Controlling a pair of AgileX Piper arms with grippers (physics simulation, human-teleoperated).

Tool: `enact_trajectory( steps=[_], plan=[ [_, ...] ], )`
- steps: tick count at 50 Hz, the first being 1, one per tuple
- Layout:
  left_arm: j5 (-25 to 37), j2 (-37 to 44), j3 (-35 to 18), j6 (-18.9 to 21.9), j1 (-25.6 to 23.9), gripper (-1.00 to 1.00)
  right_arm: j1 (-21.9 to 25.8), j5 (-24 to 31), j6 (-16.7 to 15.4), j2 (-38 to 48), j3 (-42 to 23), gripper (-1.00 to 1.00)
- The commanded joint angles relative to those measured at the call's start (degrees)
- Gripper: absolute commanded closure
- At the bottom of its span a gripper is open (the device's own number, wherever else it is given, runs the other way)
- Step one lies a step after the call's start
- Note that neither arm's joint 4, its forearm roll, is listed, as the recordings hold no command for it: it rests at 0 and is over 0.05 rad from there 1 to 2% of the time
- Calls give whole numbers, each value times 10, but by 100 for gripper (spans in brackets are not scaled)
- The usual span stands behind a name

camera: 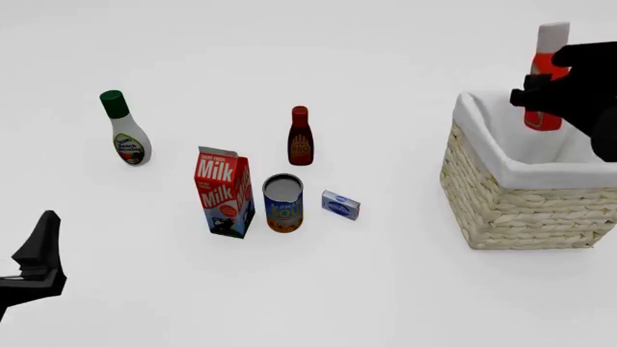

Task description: Pick the ketchup and place it in the basket.

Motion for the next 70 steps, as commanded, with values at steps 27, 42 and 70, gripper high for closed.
enact_trajectory(
  steps=[27, 42, 70],
  plan=[
    [-12, 14, 0, 2, 1, -100, -20, -26, 13, 40, 12, 100],
    [-8, 8, 0, 2, 2, -100, -23, -37, 16, 55, 19, 100],
    [-3, 1, 0, -1, 5, -100, -37, -49, 12, 84, 25, 100]
  ],
)
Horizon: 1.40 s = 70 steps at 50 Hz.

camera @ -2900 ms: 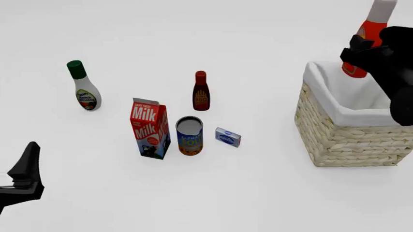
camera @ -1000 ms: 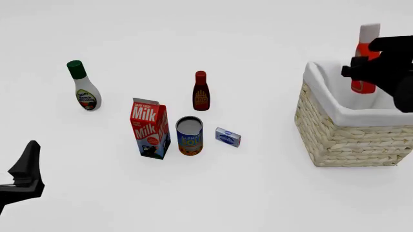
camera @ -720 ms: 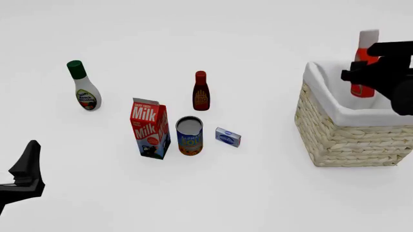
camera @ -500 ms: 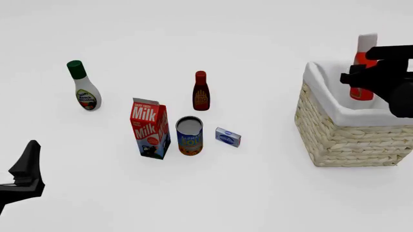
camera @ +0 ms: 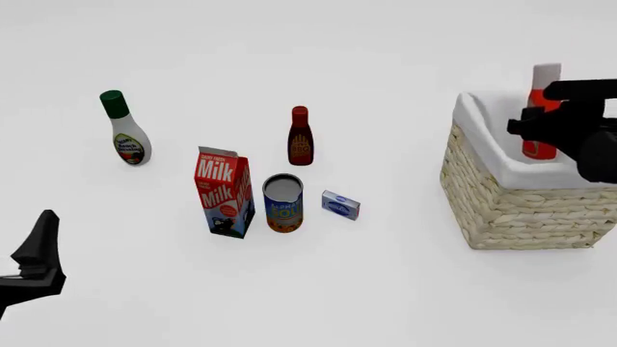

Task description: Pick the ketchup and place it in the basket.

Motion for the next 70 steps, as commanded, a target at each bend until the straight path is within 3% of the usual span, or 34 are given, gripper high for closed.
enact_trajectory(
  steps=[1, 18, 19, 37, 70],
  plan=[
    [2, -3, 0, -1, 1, -100, -7, -7, 8, 10, -1, 100],
    [5, -7, 0, -2, 2, -100, -10, -9, 4, 20, 0, 100],
    [5, -7, 0, -2, 2, -100, -10, -9, 3, 19, 0, -100],
    [8, -12, 0, -3, 3, -100, -4, -11, -1, -7, 10, -100],
    [21, -29, 0, -8, 3, -100, 37, 32, 14, -145, 51, -100]
  ],
)
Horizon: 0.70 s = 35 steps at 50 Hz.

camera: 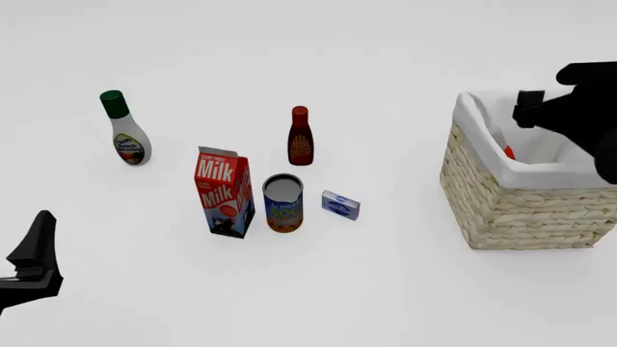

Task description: Pick the ketchup and place it in the basket.

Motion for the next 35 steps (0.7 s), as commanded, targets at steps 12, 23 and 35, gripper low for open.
enact_trajectory(
  steps=[12, 23, 35],
  plan=[
    [14, -19, 0, -5, 1, -100, 37, 44, 10, -119, 42, -100],
    [19, -26, -1, -9, 1, -100, 58, 72, 15, -194, 68, -100],
    [20, -26, -1, -15, 4, -100, 76, 93, 9, -264, 96, -100]
  ],
)
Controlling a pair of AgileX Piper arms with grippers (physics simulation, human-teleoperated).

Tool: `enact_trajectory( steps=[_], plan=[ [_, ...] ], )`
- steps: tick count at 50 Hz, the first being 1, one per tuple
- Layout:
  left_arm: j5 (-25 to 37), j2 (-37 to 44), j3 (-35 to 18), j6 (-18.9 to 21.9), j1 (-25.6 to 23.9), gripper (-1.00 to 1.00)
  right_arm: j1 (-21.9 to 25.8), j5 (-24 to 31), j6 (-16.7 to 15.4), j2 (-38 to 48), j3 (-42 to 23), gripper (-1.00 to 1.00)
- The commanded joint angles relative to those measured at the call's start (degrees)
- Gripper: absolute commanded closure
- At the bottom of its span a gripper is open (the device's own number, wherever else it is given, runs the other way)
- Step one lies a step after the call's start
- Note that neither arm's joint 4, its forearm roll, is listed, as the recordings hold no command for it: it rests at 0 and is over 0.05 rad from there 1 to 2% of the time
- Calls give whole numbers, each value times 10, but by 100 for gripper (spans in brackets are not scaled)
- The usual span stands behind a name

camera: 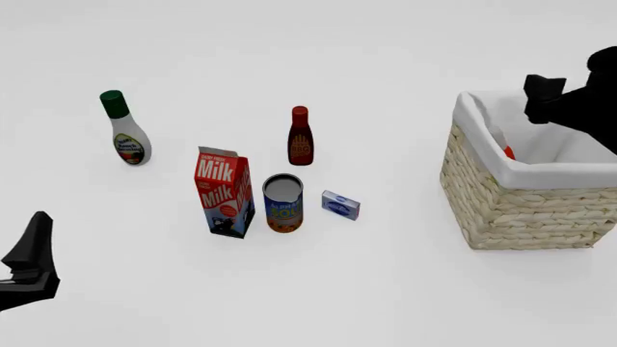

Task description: Pick the ketchup and place it in the basket.

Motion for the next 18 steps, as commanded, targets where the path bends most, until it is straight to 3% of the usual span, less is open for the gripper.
enact_trajectory(
  steps=[1, 9, 10, 13, 14, 15, 17, 18],
  plan=[
    [1, -2, 0, -5, 2, -100, 17, 16, -6, -68, 32, -100],
    [1, -2, 0, -5, 1, -100, 16, 9, -9, -95, 62, -100],
    [1, -2, 0, -5, 1, -100, 11, 1, -32, -110, 73, -100],
    [1, -3, 0, -4, 2, -100, 12, 5, -17, -120, 77, -100],
    [0, -2, 1, -4, 2, -100, 9, -3, -33, -133, 85, -100],
    [-1, 0, 1, -5, 4, -100, 14, -8, -22, -158, 93, -100],
    [-2, 1, 0, -6, 5, -100, 14, -9, -41, -155, 101, -100],
    [-5, 4, 0, -6, 5, -100, 14, -9, -29, -164, 107, -100]
  ],
)
